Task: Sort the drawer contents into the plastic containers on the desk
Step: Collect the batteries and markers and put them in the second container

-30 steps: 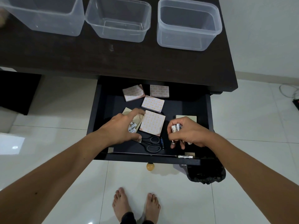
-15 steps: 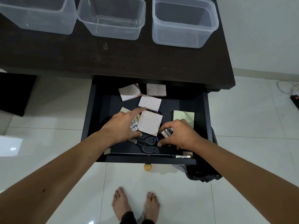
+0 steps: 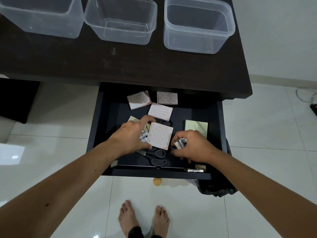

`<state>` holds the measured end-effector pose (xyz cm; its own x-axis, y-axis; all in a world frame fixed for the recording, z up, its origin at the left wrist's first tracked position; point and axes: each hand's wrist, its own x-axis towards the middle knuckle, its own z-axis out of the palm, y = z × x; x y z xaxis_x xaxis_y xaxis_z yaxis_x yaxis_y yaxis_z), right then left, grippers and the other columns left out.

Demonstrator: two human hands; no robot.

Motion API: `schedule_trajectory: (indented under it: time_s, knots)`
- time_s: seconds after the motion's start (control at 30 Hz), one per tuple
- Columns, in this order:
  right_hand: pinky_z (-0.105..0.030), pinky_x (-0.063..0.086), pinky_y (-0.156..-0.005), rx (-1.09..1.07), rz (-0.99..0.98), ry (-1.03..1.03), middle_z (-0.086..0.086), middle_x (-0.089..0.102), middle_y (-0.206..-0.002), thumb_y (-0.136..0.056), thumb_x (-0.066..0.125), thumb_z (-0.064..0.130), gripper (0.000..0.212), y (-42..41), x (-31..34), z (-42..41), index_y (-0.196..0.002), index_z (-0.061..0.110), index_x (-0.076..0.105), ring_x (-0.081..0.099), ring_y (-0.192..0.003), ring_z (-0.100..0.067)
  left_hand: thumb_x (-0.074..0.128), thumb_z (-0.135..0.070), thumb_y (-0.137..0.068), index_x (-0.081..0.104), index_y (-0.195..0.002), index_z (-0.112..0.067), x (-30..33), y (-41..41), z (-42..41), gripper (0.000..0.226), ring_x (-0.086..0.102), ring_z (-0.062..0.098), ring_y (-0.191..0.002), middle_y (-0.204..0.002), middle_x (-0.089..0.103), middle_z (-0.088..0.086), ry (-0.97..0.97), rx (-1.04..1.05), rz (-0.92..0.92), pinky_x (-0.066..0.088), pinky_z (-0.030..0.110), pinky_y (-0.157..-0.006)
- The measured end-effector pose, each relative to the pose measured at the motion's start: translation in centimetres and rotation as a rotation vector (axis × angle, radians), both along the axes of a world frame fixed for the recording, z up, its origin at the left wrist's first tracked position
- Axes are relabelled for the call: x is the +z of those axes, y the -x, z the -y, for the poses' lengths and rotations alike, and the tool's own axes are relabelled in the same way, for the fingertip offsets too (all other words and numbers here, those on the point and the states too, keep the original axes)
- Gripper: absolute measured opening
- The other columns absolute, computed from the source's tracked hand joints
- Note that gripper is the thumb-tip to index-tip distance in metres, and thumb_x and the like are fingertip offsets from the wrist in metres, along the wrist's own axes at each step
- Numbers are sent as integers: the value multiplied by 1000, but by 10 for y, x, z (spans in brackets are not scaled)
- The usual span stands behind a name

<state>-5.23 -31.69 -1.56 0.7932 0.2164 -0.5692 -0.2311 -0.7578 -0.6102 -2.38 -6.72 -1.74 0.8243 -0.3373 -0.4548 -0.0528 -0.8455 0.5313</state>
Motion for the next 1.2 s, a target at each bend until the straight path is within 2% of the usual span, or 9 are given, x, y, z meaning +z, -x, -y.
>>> schedule_trajectory:
  time_s: [0.2,0.37,0.57,0.63,0.7,0.77,0.83,1.03,1.2]
  knots:
    - [-30,53,-45,-230,-23,-237,-17,76,-82,-87,83,13,25,-1,9,6,-109,19,72,74,-63,-26,98,-37,-63,36,-119,-43,2,1,0,83,60,21,-94,-102,63,-3,19,35,-8,51,35,-75]
    - [-29,52,-46,-321,-9,-245,-9,77,-77,-87,85,19,46,-8,6,2,-129,26,66,70,-58,-20,100,-35,-60,34,-112,-44,2,2,-1,84,62,17,-93,-104,66,-4,70,36,-7,53,35,-75]
    - [-42,56,-56,-294,-31,-200,-14,77,-75,-88,84,28,15,-17,-3,-9,-97,23,74,73,-73,-47,101,-33,-61,41,-122,-39,-1,3,1,86,62,12,-103,-112,64,-7,179,87,-71,53,28,-83]
    - [-38,55,-53,-294,-39,-206,-13,76,-75,-89,83,28,13,-15,0,-9,-93,21,74,74,-69,-43,98,-35,-68,49,-129,-35,-1,4,0,78,61,3,-105,-116,63,-12,239,147,-103,48,16,-80]
    - [-31,51,-49,-296,-55,-222,-8,75,-71,-91,82,25,13,-12,7,-7,-92,16,73,71,-56,-27,93,-37,-75,63,-119,-34,1,5,-4,53,64,-4,-99,-113,68,-18,298,190,-103,47,14,-77]
    - [-24,44,-42,-275,-91,-205,-3,73,-65,-93,80,24,14,-9,17,-4,-93,13,73,63,-45,-12,90,-38,-80,72,-102,-34,5,5,-9,29,68,-2,-77,-94,73,-20,371,234,-124,50,19,-69]
    - [-23,41,-42,-239,-154,-195,-4,72,-63,-93,80,27,17,-6,24,1,-92,11,72,59,-41,-11,88,-34,-82,77,-91,-27,9,5,-13,16,62,4,-56,-72,72,-15,448,258,-185,49,23,-58]
    - [-26,44,-46,-318,-331,-344,-8,72,-76,-94,79,21,18,-3,35,8,-96,4,74,64,-61,-15,88,-31,-83,78,-94,-18,10,12,-17,19,54,7,-49,-60,68,-9,460,300,-306,47,23,-52]
    - [-29,44,-49,-155,-411,-121,-12,68,-70,-90,82,30,32,1,29,9,-88,1,68,58,-54,-21,88,-27,-83,77,-99,-14,9,14,-20,23,52,5,-47,-58,65,-8,483,287,-385,43,18,-47]
